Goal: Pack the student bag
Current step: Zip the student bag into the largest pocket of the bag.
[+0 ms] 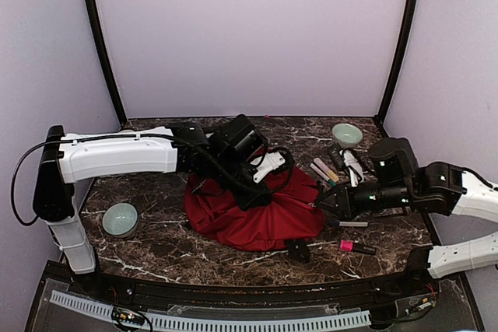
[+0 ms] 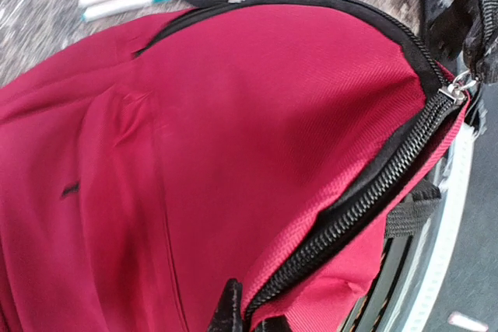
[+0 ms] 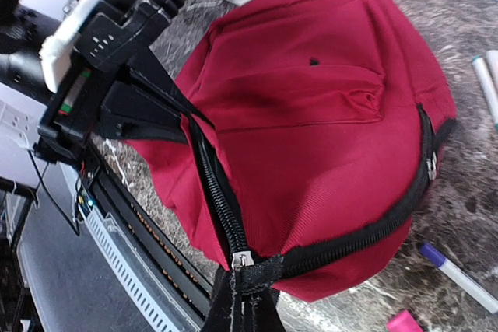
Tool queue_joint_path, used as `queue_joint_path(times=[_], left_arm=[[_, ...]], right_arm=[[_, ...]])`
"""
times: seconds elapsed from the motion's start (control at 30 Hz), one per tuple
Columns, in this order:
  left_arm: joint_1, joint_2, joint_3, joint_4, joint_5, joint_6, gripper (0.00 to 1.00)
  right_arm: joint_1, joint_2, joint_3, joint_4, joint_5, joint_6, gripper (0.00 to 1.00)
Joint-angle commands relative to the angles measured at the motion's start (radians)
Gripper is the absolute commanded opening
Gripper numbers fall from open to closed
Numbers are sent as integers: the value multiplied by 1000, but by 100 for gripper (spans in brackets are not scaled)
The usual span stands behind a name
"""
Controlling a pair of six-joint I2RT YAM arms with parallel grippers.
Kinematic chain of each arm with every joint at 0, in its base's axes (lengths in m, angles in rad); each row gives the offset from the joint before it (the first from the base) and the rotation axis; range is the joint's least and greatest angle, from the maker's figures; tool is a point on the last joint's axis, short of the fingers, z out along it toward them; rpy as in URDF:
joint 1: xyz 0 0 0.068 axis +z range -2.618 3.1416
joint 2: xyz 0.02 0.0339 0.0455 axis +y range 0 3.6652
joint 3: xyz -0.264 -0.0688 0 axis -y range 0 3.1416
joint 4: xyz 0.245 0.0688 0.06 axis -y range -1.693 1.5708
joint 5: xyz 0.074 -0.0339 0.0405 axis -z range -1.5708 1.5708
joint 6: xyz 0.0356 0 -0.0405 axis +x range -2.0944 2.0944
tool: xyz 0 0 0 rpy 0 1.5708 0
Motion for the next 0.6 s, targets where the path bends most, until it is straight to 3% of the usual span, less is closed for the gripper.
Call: queue_joint_path(times=[0.0, 0.23, 0.4, 0.43, 0.57], left_arm=[[31, -152, -84, -144, -145, 26, 0], [30, -305, -269, -194, -54, -44, 0], [30, -329, -286, -205, 12, -113, 1], [30, -326, -281, -209, 29, -120, 6], [30, -336, -276, -179, 89, -128, 58]], right_arm=[[43, 129, 88, 109, -51, -72, 0], [65, 310, 136, 228, -111, -122, 0], [75, 360, 135, 271, -132, -132, 0], [76, 367, 135, 279, -134, -134, 0], [77, 384, 133, 308, -138, -136, 0]])
